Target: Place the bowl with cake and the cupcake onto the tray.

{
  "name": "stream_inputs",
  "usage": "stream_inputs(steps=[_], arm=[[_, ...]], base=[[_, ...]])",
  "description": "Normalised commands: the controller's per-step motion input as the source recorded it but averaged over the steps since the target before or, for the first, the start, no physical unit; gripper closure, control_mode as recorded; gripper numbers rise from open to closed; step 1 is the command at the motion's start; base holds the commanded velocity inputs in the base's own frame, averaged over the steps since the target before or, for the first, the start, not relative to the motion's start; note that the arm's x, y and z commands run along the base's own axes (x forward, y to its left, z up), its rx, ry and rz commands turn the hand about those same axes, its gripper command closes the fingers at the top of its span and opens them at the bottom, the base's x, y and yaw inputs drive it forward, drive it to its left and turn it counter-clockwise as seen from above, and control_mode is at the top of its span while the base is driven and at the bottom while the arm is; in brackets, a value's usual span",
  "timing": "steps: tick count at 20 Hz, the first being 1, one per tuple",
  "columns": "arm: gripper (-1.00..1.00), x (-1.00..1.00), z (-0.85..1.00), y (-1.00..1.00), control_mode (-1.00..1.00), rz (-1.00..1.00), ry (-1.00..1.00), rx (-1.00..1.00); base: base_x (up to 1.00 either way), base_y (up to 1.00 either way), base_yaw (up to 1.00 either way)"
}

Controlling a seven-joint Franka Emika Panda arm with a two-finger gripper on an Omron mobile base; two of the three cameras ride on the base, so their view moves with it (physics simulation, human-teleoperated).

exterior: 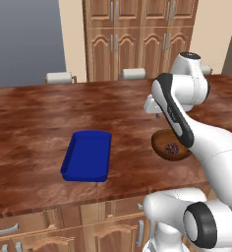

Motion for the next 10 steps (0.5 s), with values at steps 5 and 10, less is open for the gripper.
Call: stream_inputs(steps=[5, 10], arm=[[-1.0, 0.0, 0.0, 0.0, -1.0, 0.0, 0.05, 0.0], [-1.0, 0.0, -0.01, -0.05, -1.0, 0.0, 0.12, 0.0]], base=[[0.0, 0.0, 0.0], [0.0, 0.0, 0.0]])
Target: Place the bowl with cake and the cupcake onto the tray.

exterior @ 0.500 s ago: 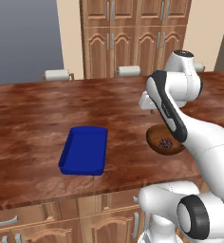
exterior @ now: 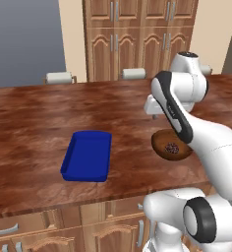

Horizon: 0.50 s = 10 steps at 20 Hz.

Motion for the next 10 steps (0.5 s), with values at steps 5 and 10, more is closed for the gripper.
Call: stream_inputs(steps=[5, 10], arm=[[-1.0, 0.0, -0.12, -0.18, -1.0, 0.0, 0.1, 0.0], [-1.0, 0.0, -0.24, -0.27, -1.0, 0.0, 0.03, 0.0]], base=[[0.0, 0.0, 0.0], [0.0, 0.0, 0.0]])
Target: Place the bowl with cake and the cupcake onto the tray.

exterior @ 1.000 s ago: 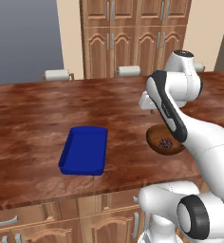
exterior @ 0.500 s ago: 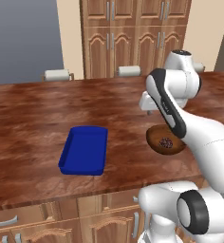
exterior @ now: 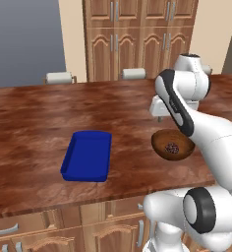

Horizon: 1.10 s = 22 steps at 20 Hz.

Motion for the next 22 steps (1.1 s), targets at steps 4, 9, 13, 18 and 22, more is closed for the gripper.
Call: stream_inputs(steps=[4, 9, 13, 18, 22], arm=[[-1.0, 0.0, -0.31, -0.23, -1.0, 0.0, 0.0, 0.0], [-1.0, 0.02, -0.3, -0.13, -1.0, 0.0, 0.0, -0.01], [-1.0, 0.08, -0.24, -0.04, -1.0, 0.0, 0.0, 0.0], [-1.0, 0.17, -0.26, 0.0, -1.0, 0.0, 0.0, -0.01], [-1.0, 0.2, -0.26, 0.0, -1.0, 0.0, 0.0, 0.0]], base=[[0.0, 0.0, 0.0], [0.0, 0.0, 0.0], [0.0, 0.0, 0.0], [0.0, 0.0, 0.0], [0.0, 0.0, 0.0]])
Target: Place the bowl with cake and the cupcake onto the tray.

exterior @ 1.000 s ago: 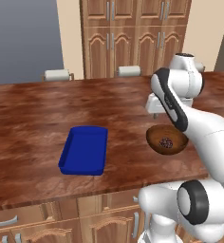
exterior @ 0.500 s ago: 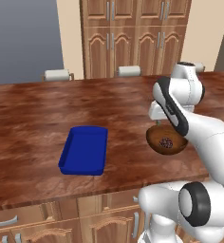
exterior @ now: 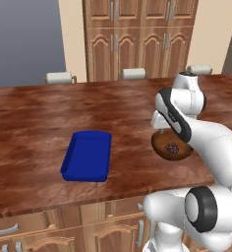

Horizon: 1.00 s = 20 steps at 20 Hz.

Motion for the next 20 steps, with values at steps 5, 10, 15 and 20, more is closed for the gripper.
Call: stream_inputs(steps=[5, 10, 15, 20], arm=[[-1.0, 0.25, -0.27, 0.0, -1.0, 0.0, 0.0, -0.01], [-1.0, 0.26, -0.27, 0.0, -1.0, 0.0, 0.0, -0.02], [-1.0, 0.22, -0.26, 0.0, -1.0, 0.0, 0.0, -0.04], [-1.0, 0.16, -0.26, 0.0, -1.0, 0.0, 0.0, -0.04]], base=[[0.0, 0.0, 0.0], [0.0, 0.0, 0.0], [0.0, 0.0, 0.0], [0.0, 0.0, 0.0]])
